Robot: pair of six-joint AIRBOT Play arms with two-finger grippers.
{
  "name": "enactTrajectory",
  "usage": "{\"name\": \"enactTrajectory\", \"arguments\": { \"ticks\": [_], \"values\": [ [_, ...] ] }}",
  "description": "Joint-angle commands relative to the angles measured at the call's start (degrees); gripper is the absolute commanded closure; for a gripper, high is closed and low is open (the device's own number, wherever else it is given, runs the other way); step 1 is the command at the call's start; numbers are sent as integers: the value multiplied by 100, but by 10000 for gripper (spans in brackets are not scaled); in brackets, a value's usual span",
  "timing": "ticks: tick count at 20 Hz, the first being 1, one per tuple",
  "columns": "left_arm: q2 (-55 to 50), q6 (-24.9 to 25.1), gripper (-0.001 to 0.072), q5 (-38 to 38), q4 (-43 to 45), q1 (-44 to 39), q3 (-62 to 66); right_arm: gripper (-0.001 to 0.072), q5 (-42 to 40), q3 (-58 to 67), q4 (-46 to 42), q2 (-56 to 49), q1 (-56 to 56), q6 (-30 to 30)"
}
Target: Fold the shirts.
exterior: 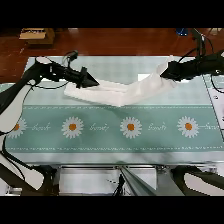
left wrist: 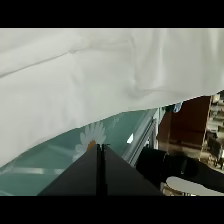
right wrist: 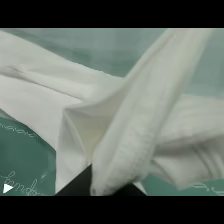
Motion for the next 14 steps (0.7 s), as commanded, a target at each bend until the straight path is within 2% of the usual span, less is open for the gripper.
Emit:
{"name": "enactTrajectory", "arguments": {
  "ticks": [1, 3, 8, 11, 14],
  "values": [
    [-4, -61, 678, 87, -9, -686, 0, 692, 155, 4, -332, 350, 310, 411],
    [-4, -81, 679, 157, -2, -892, -13, 691, 157, 4, -332, 402, 420, 459],
    [-13, -498, 680, 684, 260, -1414, -328, 692, 221, 4, -289, 605, 629, 564],
    [-22, -717, 679, 1217, 256, -1814, -680, 691, 286, 4, -282, 935, 627, 645],
    [-33, -1121, 679, 2039, 157, -2334, -758, 691, 715, 4, -264, 1346, 627, 743]
  ]
}}
